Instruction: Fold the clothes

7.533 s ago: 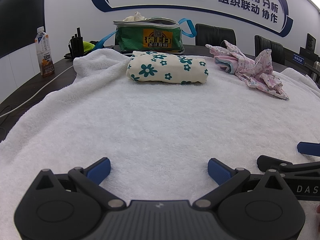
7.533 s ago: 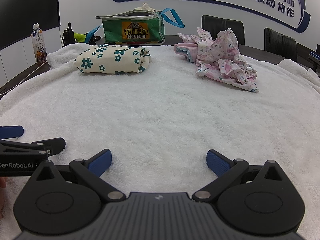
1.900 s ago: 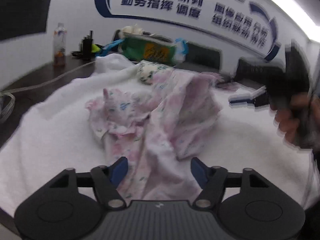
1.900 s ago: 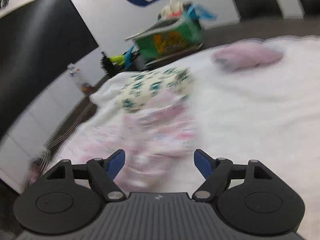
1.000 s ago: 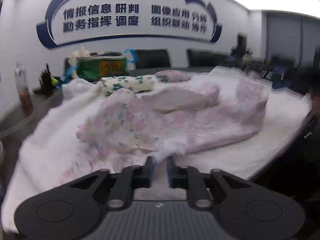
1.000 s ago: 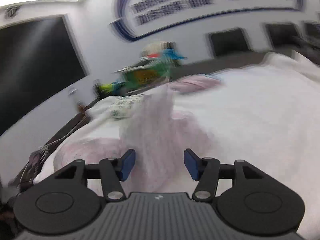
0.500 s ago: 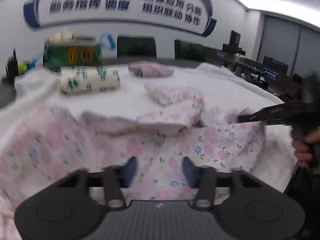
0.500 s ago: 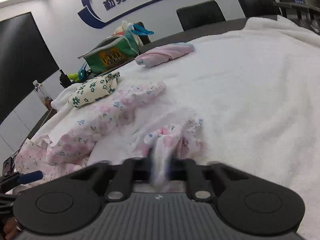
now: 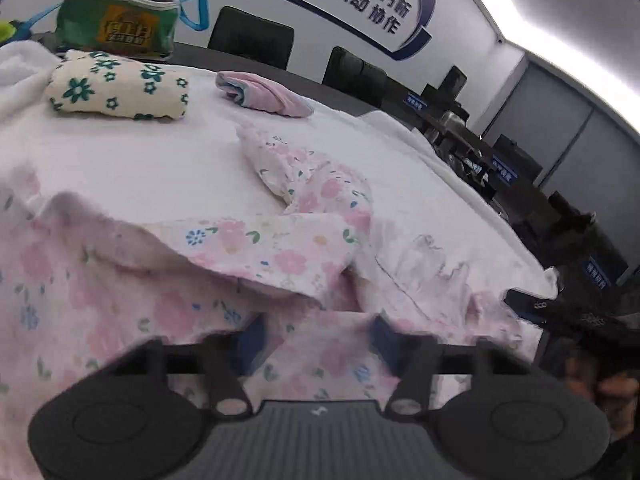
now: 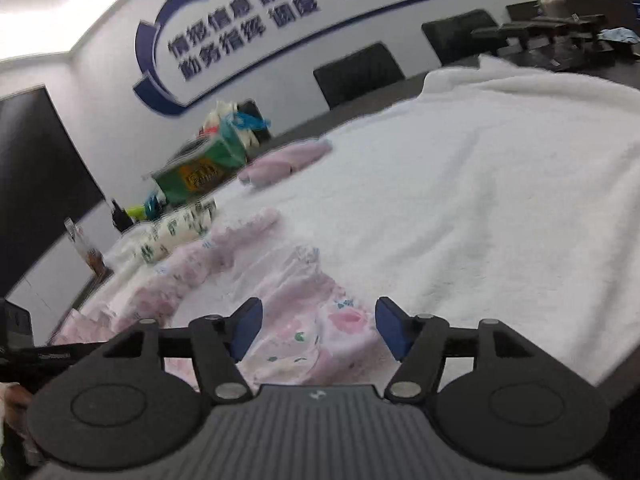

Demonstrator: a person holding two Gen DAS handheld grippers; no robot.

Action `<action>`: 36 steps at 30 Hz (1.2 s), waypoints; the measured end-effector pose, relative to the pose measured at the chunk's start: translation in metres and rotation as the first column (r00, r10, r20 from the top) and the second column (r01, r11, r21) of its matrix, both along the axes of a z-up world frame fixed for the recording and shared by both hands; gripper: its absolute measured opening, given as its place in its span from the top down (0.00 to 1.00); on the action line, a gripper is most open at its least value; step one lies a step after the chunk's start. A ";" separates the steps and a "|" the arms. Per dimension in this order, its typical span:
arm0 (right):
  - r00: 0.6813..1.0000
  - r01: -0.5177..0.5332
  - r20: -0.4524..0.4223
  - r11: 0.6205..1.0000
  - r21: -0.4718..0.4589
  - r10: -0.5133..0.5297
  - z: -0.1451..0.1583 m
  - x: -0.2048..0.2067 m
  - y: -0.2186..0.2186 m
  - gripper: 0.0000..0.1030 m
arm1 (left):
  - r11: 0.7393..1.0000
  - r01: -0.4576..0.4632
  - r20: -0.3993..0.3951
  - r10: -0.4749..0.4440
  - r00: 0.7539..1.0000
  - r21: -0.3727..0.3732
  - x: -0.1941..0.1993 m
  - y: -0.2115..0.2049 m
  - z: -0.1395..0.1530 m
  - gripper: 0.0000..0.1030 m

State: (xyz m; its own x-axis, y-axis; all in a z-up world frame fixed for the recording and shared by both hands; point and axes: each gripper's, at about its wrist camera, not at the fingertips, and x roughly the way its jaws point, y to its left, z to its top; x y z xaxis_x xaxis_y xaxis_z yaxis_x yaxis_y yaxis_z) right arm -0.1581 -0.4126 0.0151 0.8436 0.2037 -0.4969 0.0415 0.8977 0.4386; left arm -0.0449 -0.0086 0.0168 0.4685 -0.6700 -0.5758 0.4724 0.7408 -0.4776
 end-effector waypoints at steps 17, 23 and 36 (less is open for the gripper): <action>0.990 -0.074 0.112 0.995 -0.063 0.081 0.052 -0.008 -0.012 0.49 | 0.995 -0.041 0.091 0.049 0.995 -0.093 -0.065 0.074 0.048 0.40; 0.947 -0.302 -0.033 0.921 0.245 0.320 0.036 0.126 0.022 0.43 | 0.983 -0.136 -0.282 0.096 0.955 -0.123 0.059 0.028 0.025 0.51; 0.972 -0.212 0.147 0.955 0.209 0.184 0.047 0.182 0.081 0.93 | 0.918 -0.228 -0.008 0.239 0.971 -0.325 0.071 0.035 0.049 1.00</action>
State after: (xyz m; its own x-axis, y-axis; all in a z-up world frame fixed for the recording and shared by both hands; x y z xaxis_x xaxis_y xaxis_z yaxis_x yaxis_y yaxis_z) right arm 0.0238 -0.3312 0.0617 0.8271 0.4661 -0.3140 -0.1947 0.7618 0.6179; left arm 0.0264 0.0265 0.0660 0.6484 -0.6861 -0.3300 0.3235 0.6407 -0.6963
